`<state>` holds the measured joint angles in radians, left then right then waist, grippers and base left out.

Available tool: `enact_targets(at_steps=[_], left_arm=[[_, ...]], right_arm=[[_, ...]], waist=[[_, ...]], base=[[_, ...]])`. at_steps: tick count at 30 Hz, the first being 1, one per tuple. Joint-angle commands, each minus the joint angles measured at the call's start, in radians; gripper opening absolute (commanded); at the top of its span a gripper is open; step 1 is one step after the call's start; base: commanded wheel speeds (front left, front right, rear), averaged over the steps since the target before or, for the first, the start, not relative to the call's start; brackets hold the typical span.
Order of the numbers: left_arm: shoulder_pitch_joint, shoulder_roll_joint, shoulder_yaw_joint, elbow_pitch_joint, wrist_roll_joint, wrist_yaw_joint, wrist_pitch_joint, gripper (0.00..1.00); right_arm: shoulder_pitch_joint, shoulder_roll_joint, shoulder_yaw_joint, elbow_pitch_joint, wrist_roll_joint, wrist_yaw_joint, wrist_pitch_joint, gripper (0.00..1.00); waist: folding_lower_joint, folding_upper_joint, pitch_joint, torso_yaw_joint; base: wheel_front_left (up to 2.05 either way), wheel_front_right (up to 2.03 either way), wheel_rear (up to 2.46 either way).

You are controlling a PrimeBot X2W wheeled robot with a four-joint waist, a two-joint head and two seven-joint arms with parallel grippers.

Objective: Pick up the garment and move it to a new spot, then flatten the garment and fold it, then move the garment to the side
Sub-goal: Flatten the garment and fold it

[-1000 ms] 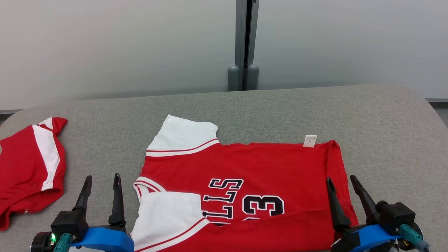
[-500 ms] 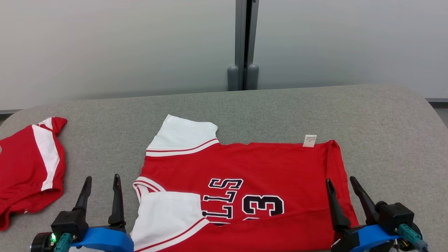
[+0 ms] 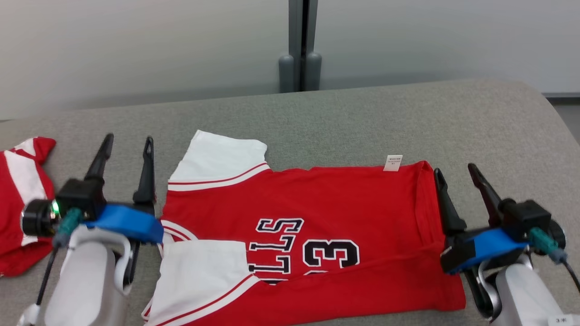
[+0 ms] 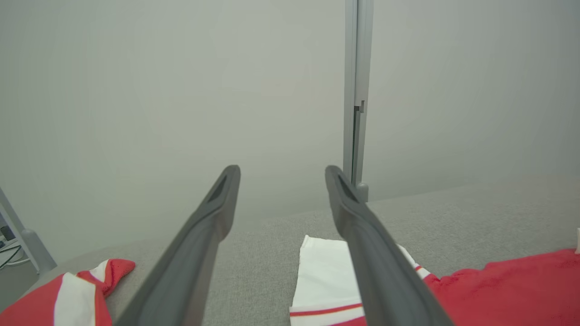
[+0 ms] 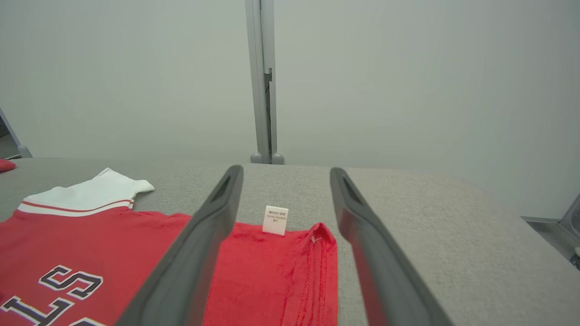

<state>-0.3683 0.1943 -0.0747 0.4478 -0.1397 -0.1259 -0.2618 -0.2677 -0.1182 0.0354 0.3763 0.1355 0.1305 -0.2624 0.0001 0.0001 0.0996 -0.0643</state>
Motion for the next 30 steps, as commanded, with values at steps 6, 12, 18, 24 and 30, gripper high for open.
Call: enact_targets(at_steps=[6, 12, 18, 24, 30], left_arm=[[-0.234, 0.090, -0.124, 0.111, -0.070, -0.007, 0.003, 1.00], [-0.445, 0.149, -0.237, 0.225, -0.197, -0.005, 0.075, 1.00], [-0.582, 0.194, -0.366, 0.345, -0.307, -0.005, 0.160, 1.00], [-0.631, 0.238, -0.487, 0.418, -0.429, -0.005, 0.238, 1.00], [-0.633, 0.267, -0.543, 0.464, -0.554, -0.005, 0.266, 1.00]], right_arm=[[-0.167, -0.044, 0.036, 0.069, -0.003, 0.000, 0.023, 1.00], [-0.297, -0.049, 0.079, 0.125, 0.008, 0.000, 0.025, 1.00], [-0.366, -0.033, 0.117, 0.159, 0.025, 0.000, 0.010, 1.00], [-0.410, -0.023, 0.144, 0.178, 0.037, 0.000, 0.000, 1.00], [-0.443, -0.018, 0.159, 0.188, 0.047, 0.000, -0.003, 1.00]], waist=[[-0.0001, -0.0001, 0.097, -0.030], [-0.0001, -0.0001, 0.211, -0.071], [-0.0001, -0.0001, 0.295, -0.113], [-0.0001, -0.0001, 0.342, -0.144], [-0.0001, -0.0001, 0.374, -0.158]], base=[[0.00, 0.00, 0.00], [0.00, 0.00, 0.00], [0.00, 0.00, 0.00], [0.00, 0.00, 0.00], [0.00, 0.00, 0.00]])
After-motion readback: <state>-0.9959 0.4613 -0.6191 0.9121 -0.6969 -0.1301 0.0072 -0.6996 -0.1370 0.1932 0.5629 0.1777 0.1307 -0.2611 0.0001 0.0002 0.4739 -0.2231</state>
